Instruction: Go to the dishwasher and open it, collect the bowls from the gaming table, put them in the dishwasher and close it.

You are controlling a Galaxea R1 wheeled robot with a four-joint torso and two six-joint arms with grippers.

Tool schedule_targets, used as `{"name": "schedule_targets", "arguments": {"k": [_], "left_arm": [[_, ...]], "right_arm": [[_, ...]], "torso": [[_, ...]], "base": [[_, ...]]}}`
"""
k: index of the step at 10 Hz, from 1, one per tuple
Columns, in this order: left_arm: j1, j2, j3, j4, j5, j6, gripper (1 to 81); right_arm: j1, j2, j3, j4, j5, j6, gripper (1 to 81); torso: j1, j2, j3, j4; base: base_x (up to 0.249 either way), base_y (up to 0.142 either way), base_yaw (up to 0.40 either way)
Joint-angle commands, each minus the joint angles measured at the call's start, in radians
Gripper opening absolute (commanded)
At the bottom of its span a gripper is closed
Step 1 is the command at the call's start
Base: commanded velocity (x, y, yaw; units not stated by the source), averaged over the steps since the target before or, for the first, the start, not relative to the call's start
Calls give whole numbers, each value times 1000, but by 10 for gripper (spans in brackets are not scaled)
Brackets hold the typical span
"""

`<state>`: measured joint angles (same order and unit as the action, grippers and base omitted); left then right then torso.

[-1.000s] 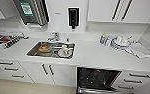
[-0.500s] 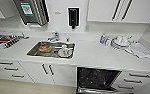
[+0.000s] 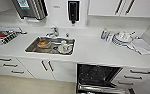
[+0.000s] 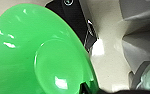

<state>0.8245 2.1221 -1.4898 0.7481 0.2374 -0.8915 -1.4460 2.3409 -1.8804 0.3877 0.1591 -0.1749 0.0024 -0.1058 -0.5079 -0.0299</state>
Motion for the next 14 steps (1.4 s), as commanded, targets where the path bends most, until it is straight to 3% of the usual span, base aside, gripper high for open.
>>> {"name": "schedule_targets", "arguments": {"k": [1,2,3,6,9,12,14], "left_arm": [[-283,-31,177,-74,325,-4,10],[-342,-10,190,-96,383,-4,10],[-398,15,194,-111,428,-4,10],[-523,107,175,-138,519,-4,10],[-597,221,120,-159,507,-6,10],[-624,380,-20,-158,424,-6,10],[-658,504,-131,-158,424,-6,10]], "right_arm": [[17,-47,24,-12,-76,0,10],[18,-47,24,-13,-76,-2,10],[20,-47,26,-13,-76,-2,10],[24,-42,35,-13,-76,-3,10],[20,-29,34,-13,-78,-5,10],[31,-15,31,-13,-78,-6,10],[40,-7,28,-13,-78,-5,10]], "torso": [[0,0,-89,0],[0,0,-107,0],[0,1,-64,0],[1,1,-101,0],[1,2,-98,0],[2,2,-99,0],[2,2,-99,0]], "base": [[0,0,0],[0,0,0],[0,0,0],[0,0,0],[0,0,0],[0,0,0],[0,0,0]]}}
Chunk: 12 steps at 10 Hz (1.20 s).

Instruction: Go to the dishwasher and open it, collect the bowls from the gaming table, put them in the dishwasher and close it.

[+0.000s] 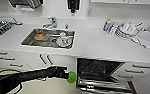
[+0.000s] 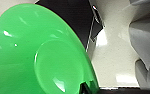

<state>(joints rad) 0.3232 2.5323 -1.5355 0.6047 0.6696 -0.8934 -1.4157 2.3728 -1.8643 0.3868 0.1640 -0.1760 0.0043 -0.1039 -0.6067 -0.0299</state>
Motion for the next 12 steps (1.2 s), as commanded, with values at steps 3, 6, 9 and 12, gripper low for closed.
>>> {"name": "schedule_targets", "arguments": {"k": [3,6,9,12], "left_arm": [[-213,213,-152,-14,-8,-4,10],[-246,321,-181,-13,-7,-4,10],[-293,448,-198,-14,-2,-9,10],[-307,508,-213,-16,-2,-10,10]], "right_arm": [[23,-31,8,-13,-84,-4,10],[30,-22,7,-13,-87,-4,10],[33,-11,-1,-13,-86,-4,10],[31,-4,-10,-13,-86,-4,10]], "torso": [[0,0,0,0],[0,0,-1,0],[0,1,-1,0],[0,1,-1,0]], "base": [[0,0,0],[0,0,0],[0,0,0],[0,0,0]]}}
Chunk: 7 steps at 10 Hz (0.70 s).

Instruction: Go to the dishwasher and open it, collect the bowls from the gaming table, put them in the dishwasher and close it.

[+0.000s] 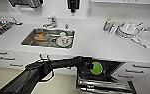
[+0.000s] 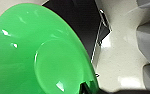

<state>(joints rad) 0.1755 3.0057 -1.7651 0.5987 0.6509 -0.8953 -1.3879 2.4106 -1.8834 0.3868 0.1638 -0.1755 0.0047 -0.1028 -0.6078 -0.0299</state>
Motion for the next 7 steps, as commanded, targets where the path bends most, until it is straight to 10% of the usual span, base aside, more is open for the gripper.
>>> {"name": "schedule_targets", "arguments": {"k": [1,2,5,7], "left_arm": [[-165,36,19,-10,16,-17,10],[-173,36,24,-8,15,-33,811],[-161,0,90,-8,18,-45,811],[-72,-168,255,7,21,-43,811]], "right_arm": [[3,-42,8,-13,-86,-4,10],[3,-40,8,-13,-86,-4,10],[6,-42,14,-13,-83,-2,10],[38,-90,87,-13,-83,-2,10]], "torso": [[0,0,0,0],[0,0,0,0],[0,0,0,0],[0,0,0,0]], "base": [[0,0,0],[0,0,0],[0,0,0],[0,0,0]]}}
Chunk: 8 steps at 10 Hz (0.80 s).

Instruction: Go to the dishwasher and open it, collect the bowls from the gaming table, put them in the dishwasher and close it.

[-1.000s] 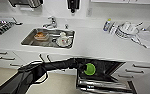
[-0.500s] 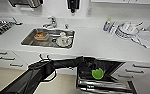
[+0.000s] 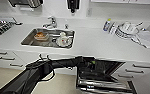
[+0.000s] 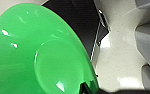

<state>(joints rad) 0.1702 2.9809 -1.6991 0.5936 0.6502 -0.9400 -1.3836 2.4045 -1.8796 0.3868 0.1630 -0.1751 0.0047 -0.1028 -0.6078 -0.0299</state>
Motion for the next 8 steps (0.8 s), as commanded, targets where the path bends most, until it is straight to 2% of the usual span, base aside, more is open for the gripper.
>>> {"name": "schedule_targets", "arguments": {"k": [1,2,6,8], "left_arm": [[-10,-261,282,25,23,9,811],[39,-388,367,52,23,13,811],[177,-757,648,140,19,15,811],[312,-858,723,202,16,33,811]], "right_arm": [[60,-129,137,-11,-83,-3,10],[80,-196,216,-12,-85,-3,10],[177,-498,490,4,-82,-1,10],[249,-571,542,15,-94,8,10]], "torso": [[0,0,0,0],[0,0,0,0],[0,0,0,0],[0,0,0,0]], "base": [[0,0,0],[0,0,0],[0,0,0],[0,0,0]]}}
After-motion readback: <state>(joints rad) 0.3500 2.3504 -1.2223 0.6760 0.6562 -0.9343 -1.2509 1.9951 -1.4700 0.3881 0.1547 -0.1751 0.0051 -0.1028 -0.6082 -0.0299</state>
